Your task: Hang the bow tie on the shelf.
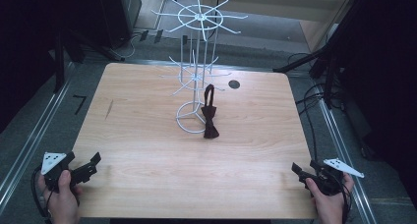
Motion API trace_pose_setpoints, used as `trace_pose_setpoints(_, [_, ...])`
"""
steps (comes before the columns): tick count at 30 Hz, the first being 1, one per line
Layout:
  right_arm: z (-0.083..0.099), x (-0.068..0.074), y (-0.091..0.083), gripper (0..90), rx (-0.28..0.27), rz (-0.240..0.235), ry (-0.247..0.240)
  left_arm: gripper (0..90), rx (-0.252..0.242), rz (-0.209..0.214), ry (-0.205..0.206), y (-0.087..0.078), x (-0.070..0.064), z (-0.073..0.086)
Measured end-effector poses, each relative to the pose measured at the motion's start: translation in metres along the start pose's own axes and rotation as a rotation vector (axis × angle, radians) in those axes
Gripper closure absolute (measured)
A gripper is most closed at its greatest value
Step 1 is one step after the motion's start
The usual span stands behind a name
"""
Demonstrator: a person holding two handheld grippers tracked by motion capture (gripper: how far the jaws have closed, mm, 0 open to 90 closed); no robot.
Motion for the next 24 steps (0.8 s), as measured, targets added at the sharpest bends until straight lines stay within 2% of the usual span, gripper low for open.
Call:
trace_pose_setpoints(5, [0.011, -0.011, -0.007, 14.7, -0.029, -0.001, 0.030, 9.4, -0.001, -0.002, 0.002, 0.000, 0.000, 0.000])
trace_pose_setpoints(9, [0.015, -0.015, -0.008, 13.0, -0.029, 0.024, 0.026, 9.4, 0.005, 0.002, 0.012, -0.001, -0.002, 0.001])
trace_pose_setpoints(14, [0.016, -0.017, -0.007, 8.1, -0.038, 0.025, 0.054, 9.4, 0.011, -0.006, 0.027, -0.001, -0.003, 0.001])
trace_pose_setpoints(20, [0.017, -0.015, -0.004, 7.0, -0.014, 0.037, 0.022, 9.4, 0.010, 0.001, 0.027, -0.001, -0.003, 0.001])
trace_pose_setpoints(24, [0.017, -0.014, -0.003, 7.5, -0.003, 0.040, 0.024, 9.4, 0.008, 0.002, 0.019, -0.001, -0.003, 0.001])
Point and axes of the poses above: each handheld gripper's, and its own axes: y roughly forward along the jaws, z roughly out of its underside, x roughly to its left, the point moved 4 cm from there along y, roughly forward along the jaws, and after that the axes turned 7 degrees about x, right-handed, at the moved point
